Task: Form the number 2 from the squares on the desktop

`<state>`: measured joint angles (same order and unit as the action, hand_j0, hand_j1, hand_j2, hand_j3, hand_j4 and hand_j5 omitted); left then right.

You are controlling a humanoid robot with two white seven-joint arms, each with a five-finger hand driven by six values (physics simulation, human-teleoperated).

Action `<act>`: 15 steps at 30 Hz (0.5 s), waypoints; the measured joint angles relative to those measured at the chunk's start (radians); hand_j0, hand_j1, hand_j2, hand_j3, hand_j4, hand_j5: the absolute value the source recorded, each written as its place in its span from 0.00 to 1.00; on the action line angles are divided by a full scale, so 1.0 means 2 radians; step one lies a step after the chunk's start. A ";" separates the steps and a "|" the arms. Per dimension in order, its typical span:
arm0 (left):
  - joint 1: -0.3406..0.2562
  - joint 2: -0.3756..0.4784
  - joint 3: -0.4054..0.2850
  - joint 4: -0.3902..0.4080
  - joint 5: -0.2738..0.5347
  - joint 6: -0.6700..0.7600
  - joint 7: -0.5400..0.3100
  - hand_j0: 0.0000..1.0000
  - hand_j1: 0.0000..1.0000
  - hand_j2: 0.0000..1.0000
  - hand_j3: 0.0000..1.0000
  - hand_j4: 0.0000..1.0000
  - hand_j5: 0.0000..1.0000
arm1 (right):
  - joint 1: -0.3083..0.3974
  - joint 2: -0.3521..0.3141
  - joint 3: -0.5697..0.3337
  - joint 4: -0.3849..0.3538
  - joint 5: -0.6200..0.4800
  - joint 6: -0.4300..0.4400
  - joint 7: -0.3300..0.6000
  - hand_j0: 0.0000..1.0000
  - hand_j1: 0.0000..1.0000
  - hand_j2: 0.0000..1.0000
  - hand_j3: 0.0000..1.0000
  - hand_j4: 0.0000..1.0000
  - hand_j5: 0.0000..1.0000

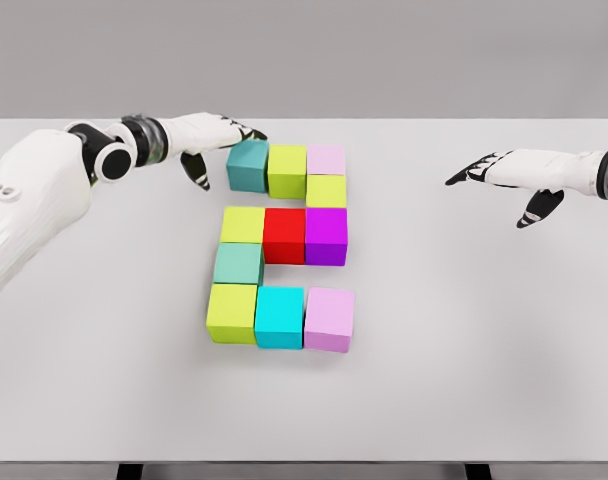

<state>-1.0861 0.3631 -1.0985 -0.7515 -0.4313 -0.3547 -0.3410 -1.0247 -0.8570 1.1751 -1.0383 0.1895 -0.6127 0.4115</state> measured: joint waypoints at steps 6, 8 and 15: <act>0.001 0.005 0.001 -0.004 0.000 0.001 0.001 1.00 1.00 1.00 1.00 1.00 1.00 | 0.000 0.000 0.000 0.000 0.000 0.000 0.000 1.00 1.00 1.00 1.00 1.00 1.00; 0.001 0.005 0.002 -0.004 0.000 0.002 0.003 1.00 1.00 1.00 1.00 1.00 1.00 | 0.000 0.000 0.000 0.000 0.000 0.000 0.000 1.00 1.00 1.00 1.00 1.00 1.00; 0.004 0.021 0.008 0.004 0.000 0.009 0.019 1.00 1.00 1.00 1.00 1.00 1.00 | 0.000 0.000 0.000 0.000 0.000 0.000 0.000 1.00 1.00 1.00 1.00 1.00 1.00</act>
<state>-1.0784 0.4047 -1.0817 -0.7441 -0.4316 -0.3363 -0.3025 -1.0247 -0.8561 1.1759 -1.0384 0.1895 -0.6127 0.4115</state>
